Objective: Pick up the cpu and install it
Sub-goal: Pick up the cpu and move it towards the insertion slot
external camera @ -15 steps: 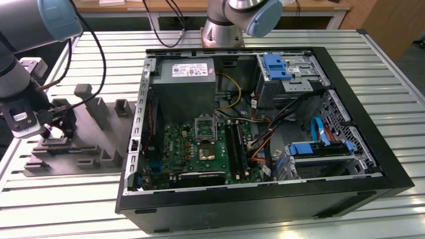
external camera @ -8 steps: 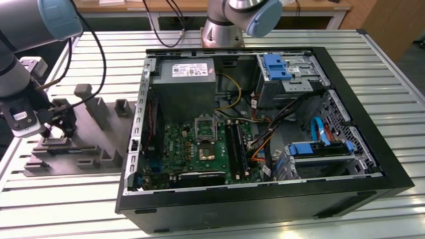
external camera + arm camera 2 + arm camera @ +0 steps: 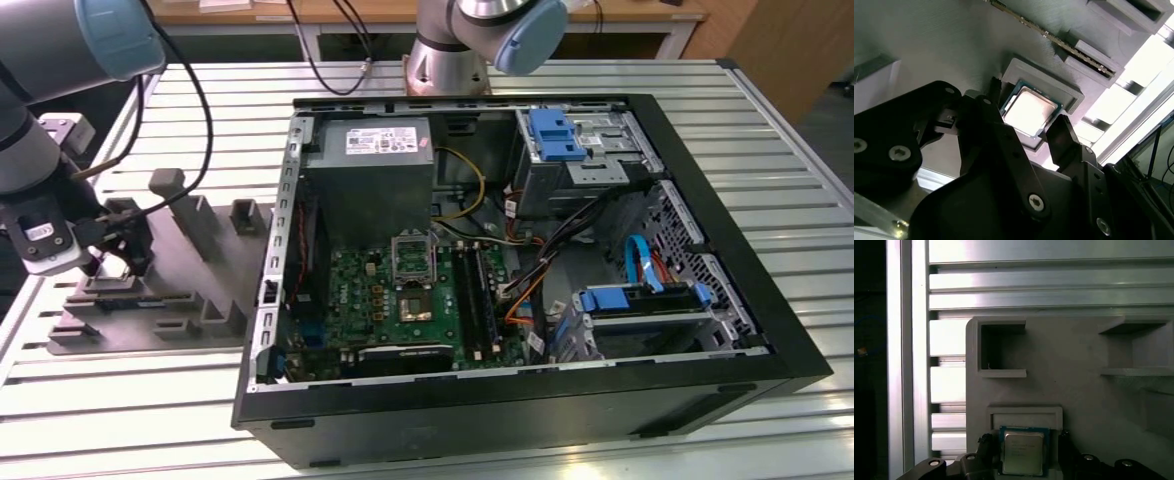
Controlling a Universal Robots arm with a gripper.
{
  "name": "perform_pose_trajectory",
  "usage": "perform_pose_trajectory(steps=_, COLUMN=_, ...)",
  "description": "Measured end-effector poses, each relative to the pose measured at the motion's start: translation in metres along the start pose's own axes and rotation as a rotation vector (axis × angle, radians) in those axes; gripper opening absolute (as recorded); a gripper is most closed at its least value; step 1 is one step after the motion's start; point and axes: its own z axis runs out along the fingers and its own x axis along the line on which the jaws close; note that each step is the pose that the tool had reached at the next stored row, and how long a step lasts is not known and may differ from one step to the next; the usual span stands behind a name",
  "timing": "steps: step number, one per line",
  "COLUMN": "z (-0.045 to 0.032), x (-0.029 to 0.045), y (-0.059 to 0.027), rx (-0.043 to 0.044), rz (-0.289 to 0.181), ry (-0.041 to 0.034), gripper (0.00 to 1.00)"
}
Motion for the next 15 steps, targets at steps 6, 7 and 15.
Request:
perform_pose_trajectory(steps=6, z=-0.0001, x=0.0019, y=-0.0001, rx=0.0, rz=0.0, ry=0.0, gripper=0.63)
perform_pose_trajectory(steps=7, z=0.0, x=0.0021, y=-0.0001, rx=0.0, rz=0.0, ry=-0.0001, gripper=0.63)
perform_pose_trajectory(steps=15, z=-0.0009, x=0.0029, y=-0.0001, rx=0.0001, rz=0.0, ry=0.0, gripper=0.63)
